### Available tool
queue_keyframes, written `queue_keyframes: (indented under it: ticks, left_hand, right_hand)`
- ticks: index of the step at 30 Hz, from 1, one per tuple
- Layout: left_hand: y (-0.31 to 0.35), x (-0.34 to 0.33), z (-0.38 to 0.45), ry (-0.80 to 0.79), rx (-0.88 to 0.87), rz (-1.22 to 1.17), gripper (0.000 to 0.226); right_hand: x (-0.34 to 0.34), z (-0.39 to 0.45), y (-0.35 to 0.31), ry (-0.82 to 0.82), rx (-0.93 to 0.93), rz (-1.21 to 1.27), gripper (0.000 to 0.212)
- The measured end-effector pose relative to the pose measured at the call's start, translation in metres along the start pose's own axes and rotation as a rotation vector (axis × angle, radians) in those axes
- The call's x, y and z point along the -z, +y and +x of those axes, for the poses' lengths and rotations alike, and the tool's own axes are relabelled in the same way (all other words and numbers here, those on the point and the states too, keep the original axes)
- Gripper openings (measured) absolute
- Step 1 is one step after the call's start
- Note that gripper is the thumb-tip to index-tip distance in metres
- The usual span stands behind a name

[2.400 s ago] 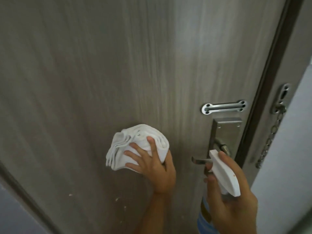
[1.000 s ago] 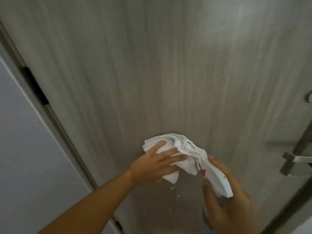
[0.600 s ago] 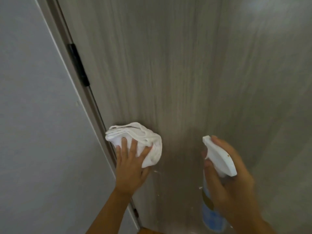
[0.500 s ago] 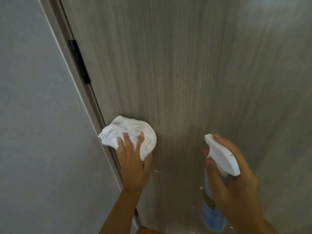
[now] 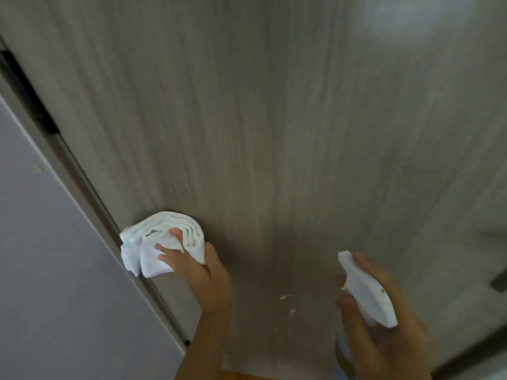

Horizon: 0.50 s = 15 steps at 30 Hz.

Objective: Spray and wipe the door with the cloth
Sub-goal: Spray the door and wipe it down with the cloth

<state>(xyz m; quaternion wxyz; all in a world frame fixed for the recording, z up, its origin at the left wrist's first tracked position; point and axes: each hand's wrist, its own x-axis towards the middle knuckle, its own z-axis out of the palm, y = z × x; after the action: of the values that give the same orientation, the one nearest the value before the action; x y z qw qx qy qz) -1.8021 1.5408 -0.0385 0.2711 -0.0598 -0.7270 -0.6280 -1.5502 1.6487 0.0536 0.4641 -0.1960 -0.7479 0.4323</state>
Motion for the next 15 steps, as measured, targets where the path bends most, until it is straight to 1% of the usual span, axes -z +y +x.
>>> queue_keyframes:
  ticks: [4, 8, 11, 15]
  left_hand:
    - [0.048, -0.045, -0.057, -0.031, -0.078, 0.101, 0.071]
    - [0.095, -0.084, -0.119, -0.091, -0.171, 0.275, 0.069]
    - [0.13, -0.111, -0.159, -0.141, -0.17, 0.279, 0.069]
    - [0.17, -0.141, -0.199, -0.18, -0.151, 0.254, 0.07]
  right_hand:
    - [0.029, 0.006, 0.002, 0.056, -0.005, -0.031, 0.063]
    - [0.066, 0.016, 0.003, 0.127, -0.002, -0.051, 0.065]
    - [0.098, 0.023, 0.002, 0.162, -0.027, -0.126, 0.071]
    - [0.139, 0.033, 0.002, 0.213, -0.067, -0.179, 0.07]
